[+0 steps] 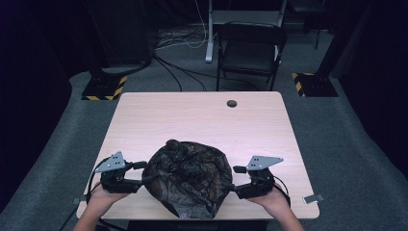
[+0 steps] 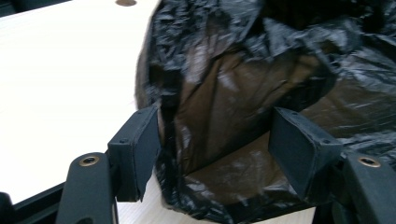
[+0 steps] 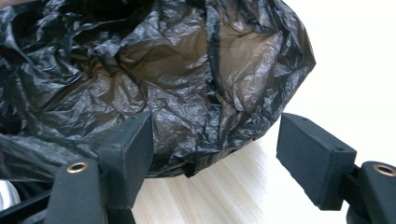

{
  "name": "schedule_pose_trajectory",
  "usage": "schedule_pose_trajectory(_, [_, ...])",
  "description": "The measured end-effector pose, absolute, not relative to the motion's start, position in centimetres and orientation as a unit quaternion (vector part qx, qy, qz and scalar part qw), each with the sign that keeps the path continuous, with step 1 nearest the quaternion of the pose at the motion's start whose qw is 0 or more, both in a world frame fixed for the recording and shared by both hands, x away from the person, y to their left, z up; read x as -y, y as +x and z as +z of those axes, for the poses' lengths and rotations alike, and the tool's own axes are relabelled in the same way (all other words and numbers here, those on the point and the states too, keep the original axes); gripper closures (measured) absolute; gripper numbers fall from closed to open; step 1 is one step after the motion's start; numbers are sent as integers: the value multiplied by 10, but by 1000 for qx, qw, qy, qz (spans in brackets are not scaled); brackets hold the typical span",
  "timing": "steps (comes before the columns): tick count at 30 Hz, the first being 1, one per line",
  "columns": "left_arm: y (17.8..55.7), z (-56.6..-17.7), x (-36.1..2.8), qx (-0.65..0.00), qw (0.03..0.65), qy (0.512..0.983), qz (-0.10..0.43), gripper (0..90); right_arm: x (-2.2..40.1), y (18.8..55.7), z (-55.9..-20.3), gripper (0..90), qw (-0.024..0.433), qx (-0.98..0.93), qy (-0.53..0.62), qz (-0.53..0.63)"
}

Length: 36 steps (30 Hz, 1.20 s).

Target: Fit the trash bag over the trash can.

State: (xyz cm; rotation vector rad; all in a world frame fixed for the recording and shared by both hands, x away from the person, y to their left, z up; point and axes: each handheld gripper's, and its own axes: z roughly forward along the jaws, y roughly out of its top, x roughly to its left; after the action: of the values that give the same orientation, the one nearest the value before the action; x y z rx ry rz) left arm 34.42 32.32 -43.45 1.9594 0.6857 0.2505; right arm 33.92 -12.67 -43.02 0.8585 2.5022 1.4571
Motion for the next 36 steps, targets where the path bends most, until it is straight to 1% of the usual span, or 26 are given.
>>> schedule_pose_trajectory(3, [346, -437, -331, -299, 502, 804, 114, 311, 127, 342, -431, 266, 55, -826, 290, 480])
schedule_pose_trajectory(7, [345, -438, -333, -305, 500, 802, 122, 282, 123, 345, -431, 356, 58, -831, 291, 470])
schedule_pose_trajectory(8, [346, -439, -332, -302, 500, 803, 121, 280, 123, 346, -432, 397, 59, -832, 292, 469])
schedule_pose_trajectory(12, [350, -447, -322, -289, 487, 818, 103, 284, 120, 347, -439, 651, 56, -835, 282, 468])
schedule_pose_trajectory(13, [351, -449, -320, -280, 482, 825, 94, 316, 119, 347, -442, 710, 56, -838, 278, 467])
schedule_pose_trajectory(15, [352, -453, -315, -259, 478, 836, 80, 429, 117, 346, -446, 801, 62, -844, 268, 460])
schedule_pose_trajectory(16, [352, -454, -312, -250, 474, 841, 76, 514, 116, 346, -447, 844, 64, -848, 262, 457])
schedule_pose_trajectory(18, [351, -455, -308, -238, 471, 846, 75, 642, 115, 345, -448, 900, 66, -853, 251, 453])
schedule_pose_trajectory(21, [351, -457, -306, -224, 465, 853, 76, 824, 114, 345, -451, 900, 68, -856, 249, 448])
schedule_pose_trajectory(22, [350, -459, -307, -222, 461, 855, 78, 874, 114, 345, -452, 900, 68, -856, 251, 446])
schedule_pose_trajectory(23, [350, -460, -308, -223, 458, 857, 75, 892, 114, 345, -453, 900, 68, -858, 251, 444])
schedule_pose_trajectory(31, [353, -469, -319, -250, 441, 859, 64, 898, 121, 346, -461, 900, 79, -858, 270, 430])
schedule_pose_trajectory(36, [354, -473, -316, -250, 430, 865, 64, 898, 117, 350, -468, 900, 94, -858, 277, 421])
